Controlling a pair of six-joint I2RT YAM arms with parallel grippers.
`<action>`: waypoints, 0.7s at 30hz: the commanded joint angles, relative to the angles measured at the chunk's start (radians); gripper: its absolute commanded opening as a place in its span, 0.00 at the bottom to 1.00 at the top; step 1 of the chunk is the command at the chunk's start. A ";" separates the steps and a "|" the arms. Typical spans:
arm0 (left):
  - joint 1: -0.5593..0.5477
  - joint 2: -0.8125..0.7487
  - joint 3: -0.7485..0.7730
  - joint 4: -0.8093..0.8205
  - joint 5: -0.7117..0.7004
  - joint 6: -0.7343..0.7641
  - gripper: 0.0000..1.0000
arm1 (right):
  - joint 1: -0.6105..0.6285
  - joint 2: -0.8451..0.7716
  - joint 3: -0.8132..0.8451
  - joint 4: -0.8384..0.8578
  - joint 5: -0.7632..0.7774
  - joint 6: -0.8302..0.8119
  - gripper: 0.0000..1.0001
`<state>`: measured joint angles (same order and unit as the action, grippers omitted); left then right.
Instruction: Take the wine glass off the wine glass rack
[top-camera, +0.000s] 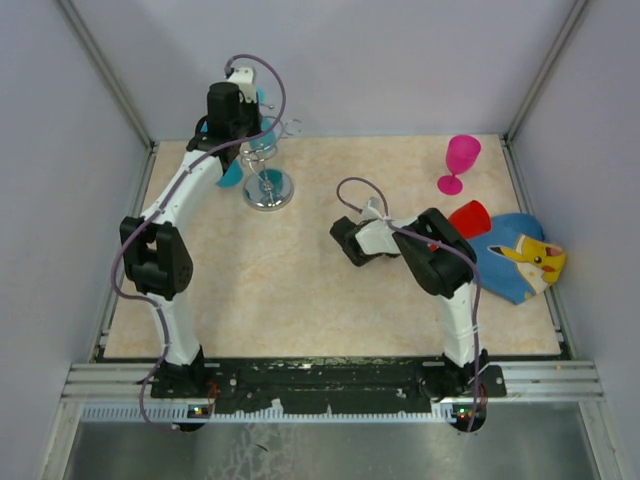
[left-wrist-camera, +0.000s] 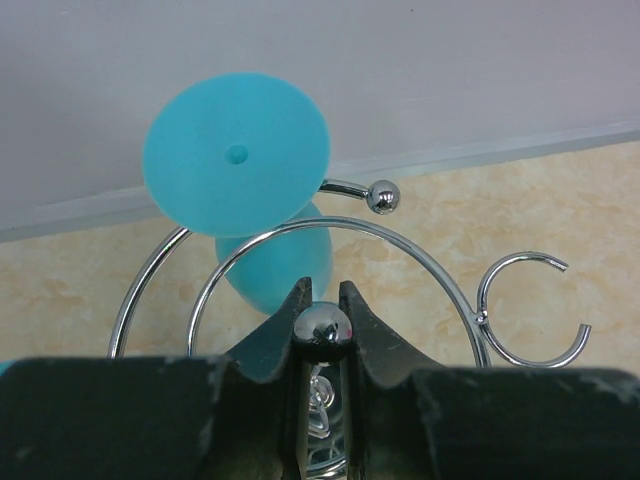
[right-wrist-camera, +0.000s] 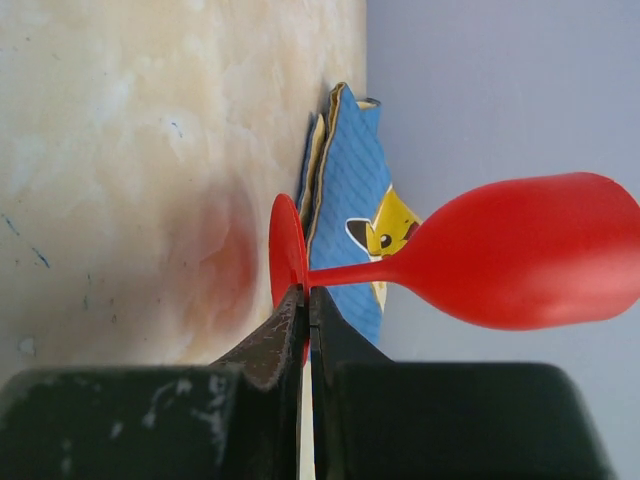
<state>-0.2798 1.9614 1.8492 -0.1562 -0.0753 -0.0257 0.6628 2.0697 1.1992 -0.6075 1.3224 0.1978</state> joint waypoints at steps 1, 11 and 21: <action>-0.011 -0.070 0.005 -0.006 0.027 -0.027 0.00 | -0.009 0.088 0.073 -0.117 0.169 0.172 0.00; -0.012 -0.096 0.024 -0.029 0.041 -0.027 0.00 | -0.025 0.385 0.341 -0.890 0.280 0.934 0.00; -0.010 -0.088 0.020 -0.049 0.038 -0.031 0.00 | -0.034 0.412 0.344 -0.894 0.301 0.921 0.00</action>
<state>-0.2802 1.9404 1.8484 -0.2123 -0.0593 -0.0257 0.6380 2.4077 1.5738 -1.4307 1.5127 1.0439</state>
